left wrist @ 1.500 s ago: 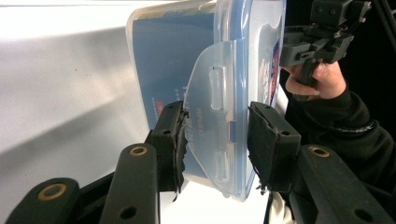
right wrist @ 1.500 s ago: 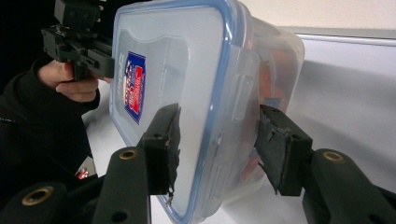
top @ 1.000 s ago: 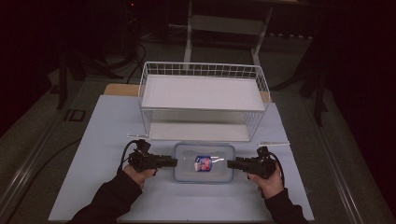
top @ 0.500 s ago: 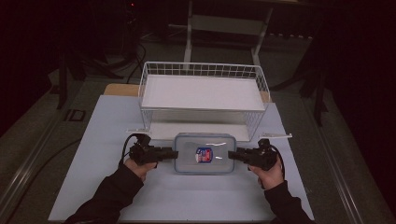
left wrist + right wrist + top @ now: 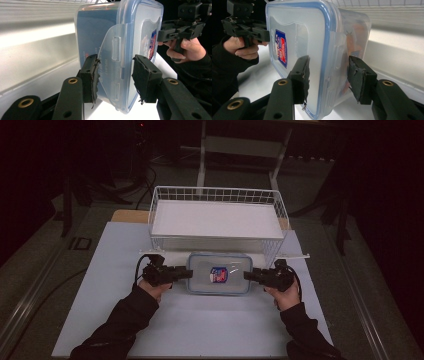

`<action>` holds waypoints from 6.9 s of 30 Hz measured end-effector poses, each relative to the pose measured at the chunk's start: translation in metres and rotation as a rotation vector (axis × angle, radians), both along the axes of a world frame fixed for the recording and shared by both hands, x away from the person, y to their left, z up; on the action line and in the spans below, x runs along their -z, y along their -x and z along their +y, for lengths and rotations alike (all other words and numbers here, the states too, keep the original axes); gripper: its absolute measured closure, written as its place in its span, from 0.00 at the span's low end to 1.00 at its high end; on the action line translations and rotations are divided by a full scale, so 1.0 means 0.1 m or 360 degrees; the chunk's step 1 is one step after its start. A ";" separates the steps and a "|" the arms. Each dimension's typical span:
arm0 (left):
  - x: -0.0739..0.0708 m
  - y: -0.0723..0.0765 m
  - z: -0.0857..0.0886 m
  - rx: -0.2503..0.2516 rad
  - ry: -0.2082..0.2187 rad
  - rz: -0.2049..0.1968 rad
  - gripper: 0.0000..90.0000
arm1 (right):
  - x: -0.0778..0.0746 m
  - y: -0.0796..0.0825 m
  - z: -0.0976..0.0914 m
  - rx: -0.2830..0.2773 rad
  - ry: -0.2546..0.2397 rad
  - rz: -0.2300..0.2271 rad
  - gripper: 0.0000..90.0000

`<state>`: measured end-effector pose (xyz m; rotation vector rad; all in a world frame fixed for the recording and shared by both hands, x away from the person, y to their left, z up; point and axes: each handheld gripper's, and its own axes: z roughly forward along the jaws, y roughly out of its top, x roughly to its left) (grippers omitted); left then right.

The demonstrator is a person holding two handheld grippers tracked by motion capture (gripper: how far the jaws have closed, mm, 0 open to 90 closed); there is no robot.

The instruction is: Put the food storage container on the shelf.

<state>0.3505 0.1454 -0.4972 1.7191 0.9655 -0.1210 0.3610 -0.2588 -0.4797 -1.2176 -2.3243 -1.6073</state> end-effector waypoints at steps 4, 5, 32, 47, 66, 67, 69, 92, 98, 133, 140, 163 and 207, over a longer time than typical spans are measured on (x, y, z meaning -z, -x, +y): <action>0.05 -0.09 -0.02 -0.0031 0.0014 -0.0031 0.62 | 0.04 -0.09 -0.02 0.0002 0.0003 -0.0015 0.59; 0.05 -0.10 -0.03 -0.0040 0.0015 -0.0040 0.62 | 0.05 -0.12 -0.02 0.0003 0.0003 -0.0029 0.59; 0.15 -0.37 -0.18 -0.0255 -0.0025 -0.0231 0.57 | 0.10 -0.47 0.02 0.0089 0.0048 -0.0283 0.57; 0.15 -0.39 -0.16 -0.0289 -0.0018 -0.0242 0.56 | 0.18 -0.46 0.06 0.0182 0.0004 -0.0271 0.54; 0.21 -0.37 -0.27 -0.0433 0.0001 -0.0176 0.45 | 0.27 -0.44 0.23 0.0351 0.0111 -0.0082 0.51; 0.20 -0.37 -0.27 -0.0436 -0.0002 -0.0171 0.45 | 0.26 -0.43 0.23 0.0361 0.0109 -0.0070 0.52; 0.19 -0.36 -0.28 -0.0444 -0.0011 -0.0157 0.45 | 0.26 -0.43 0.23 0.0371 0.0112 -0.0065 0.52; 0.15 -0.31 -0.26 -0.0504 -0.0093 -0.0201 0.41 | 0.14 -0.36 0.22 0.0424 0.0056 -0.0105 0.50; 0.14 -0.13 -0.19 -0.0386 -0.0093 -0.0266 0.30 | 0.08 -0.26 0.22 0.0430 0.0094 -0.0181 0.50; 0.10 0.62 -0.03 -0.0169 -0.0181 -0.0352 0.00 | 0.29 -0.18 0.93 0.0105 0.0281 -0.0157 1.00; 0.11 0.62 0.01 -0.0193 -0.0166 -0.0357 0.00 | 0.36 -0.30 1.02 0.0121 0.0304 -0.0141 1.00; 0.11 0.64 0.01 -0.0206 -0.0180 -0.0393 0.00 | 0.35 -0.55 1.13 0.0160 0.0291 -0.0156 0.97; 0.01 0.94 0.07 -0.0094 -0.0187 -0.0497 0.00 | 0.07 0.66 0.44 -0.0019 0.0169 -0.0486 0.19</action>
